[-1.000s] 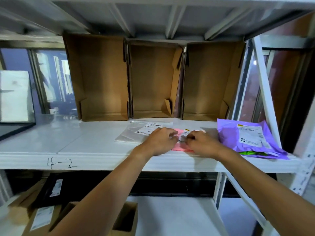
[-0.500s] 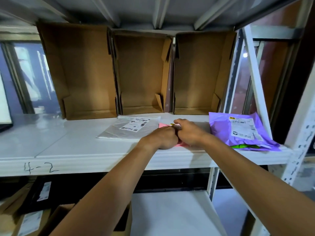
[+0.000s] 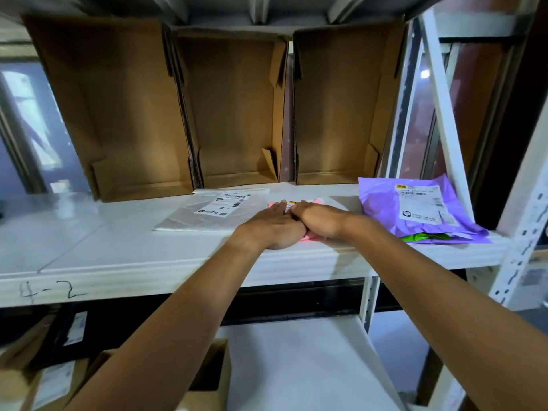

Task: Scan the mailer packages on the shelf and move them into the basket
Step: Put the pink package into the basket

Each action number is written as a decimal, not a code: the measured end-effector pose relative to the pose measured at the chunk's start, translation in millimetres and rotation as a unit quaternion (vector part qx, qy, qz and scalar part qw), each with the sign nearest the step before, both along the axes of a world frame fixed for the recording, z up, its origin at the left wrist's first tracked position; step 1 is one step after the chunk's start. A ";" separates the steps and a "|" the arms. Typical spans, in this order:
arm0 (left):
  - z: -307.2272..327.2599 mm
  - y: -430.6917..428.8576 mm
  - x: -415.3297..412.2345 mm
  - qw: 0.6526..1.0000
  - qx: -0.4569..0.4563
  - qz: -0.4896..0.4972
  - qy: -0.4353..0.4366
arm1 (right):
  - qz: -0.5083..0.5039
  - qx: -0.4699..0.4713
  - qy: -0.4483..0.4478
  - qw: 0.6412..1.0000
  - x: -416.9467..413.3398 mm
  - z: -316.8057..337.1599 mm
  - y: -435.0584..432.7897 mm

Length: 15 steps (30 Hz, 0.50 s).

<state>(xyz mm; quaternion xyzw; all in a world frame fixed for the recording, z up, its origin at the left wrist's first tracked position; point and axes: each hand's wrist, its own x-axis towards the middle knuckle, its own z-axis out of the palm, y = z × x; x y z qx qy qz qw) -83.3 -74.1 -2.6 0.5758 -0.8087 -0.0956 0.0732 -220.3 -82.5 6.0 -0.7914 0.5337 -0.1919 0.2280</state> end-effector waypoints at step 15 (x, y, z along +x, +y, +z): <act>-3.6 -8.4 -4.2 0.999 -0.001 0.039 -0.002 | -0.047 -0.102 0.172 0.979 0.5 -3.9 7.2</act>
